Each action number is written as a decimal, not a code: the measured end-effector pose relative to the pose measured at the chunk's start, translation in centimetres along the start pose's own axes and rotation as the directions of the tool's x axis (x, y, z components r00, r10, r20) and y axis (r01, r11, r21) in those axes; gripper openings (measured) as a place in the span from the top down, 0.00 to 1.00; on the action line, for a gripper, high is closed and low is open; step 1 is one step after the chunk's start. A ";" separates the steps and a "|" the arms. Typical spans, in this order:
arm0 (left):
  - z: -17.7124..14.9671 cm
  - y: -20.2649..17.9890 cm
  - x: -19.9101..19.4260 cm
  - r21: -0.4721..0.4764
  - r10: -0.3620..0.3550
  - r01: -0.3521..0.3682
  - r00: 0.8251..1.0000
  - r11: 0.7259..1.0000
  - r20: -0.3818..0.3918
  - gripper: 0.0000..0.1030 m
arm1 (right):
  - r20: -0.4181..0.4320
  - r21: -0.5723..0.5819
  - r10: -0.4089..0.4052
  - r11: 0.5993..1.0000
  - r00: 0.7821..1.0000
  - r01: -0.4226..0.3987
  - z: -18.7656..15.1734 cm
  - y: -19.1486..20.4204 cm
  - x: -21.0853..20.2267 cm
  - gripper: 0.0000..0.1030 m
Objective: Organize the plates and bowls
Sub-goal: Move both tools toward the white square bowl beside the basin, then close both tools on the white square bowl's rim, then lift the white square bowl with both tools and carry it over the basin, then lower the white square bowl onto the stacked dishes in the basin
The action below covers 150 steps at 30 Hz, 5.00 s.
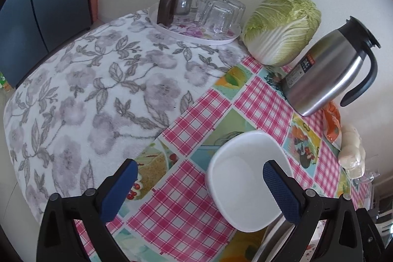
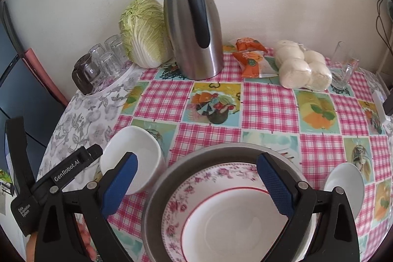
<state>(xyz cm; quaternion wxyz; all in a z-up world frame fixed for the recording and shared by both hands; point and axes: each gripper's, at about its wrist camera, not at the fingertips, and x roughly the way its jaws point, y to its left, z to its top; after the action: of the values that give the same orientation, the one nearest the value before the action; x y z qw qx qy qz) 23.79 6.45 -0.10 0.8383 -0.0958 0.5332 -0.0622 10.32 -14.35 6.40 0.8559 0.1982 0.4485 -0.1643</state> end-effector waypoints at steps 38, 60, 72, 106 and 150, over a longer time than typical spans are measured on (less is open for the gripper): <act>-0.9 1.3 6.1 -0.089 -0.158 0.145 0.973 0.985 -0.166 0.83 | -0.204 -0.115 -0.006 0.993 0.979 -0.018 -1.3 6.1 10.2 0.85; -0.5 0.6 -0.5 -0.040 -0.159 0.156 0.983 0.987 -0.087 0.84 | -0.117 -0.088 0.098 0.990 0.988 -0.109 -1.6 6.2 4.6 0.86; -1.6 -3.2 -7.4 0.084 -0.223 0.221 0.975 0.972 0.011 0.84 | 0.020 -0.046 0.157 0.987 0.987 -0.156 -1.6 3.1 -3.0 0.86; -11.7 -17.2 -14.2 0.422 -0.242 0.201 0.969 0.884 0.046 0.84 | 0.216 0.157 0.074 0.981 0.974 -0.110 -5.4 -10.7 -13.4 0.85; -12.7 -14.4 -9.1 0.387 -0.126 0.151 0.988 0.910 -0.090 0.83 | 0.021 0.183 0.115 0.976 0.993 -0.117 -7.7 -10.6 -8.7 0.83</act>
<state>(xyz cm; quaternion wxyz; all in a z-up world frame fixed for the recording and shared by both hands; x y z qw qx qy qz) 8.41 -6.90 5.90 0.8165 0.0388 0.5281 -0.2301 -4.71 -18.89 7.60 0.8445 0.3011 0.4146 -0.1559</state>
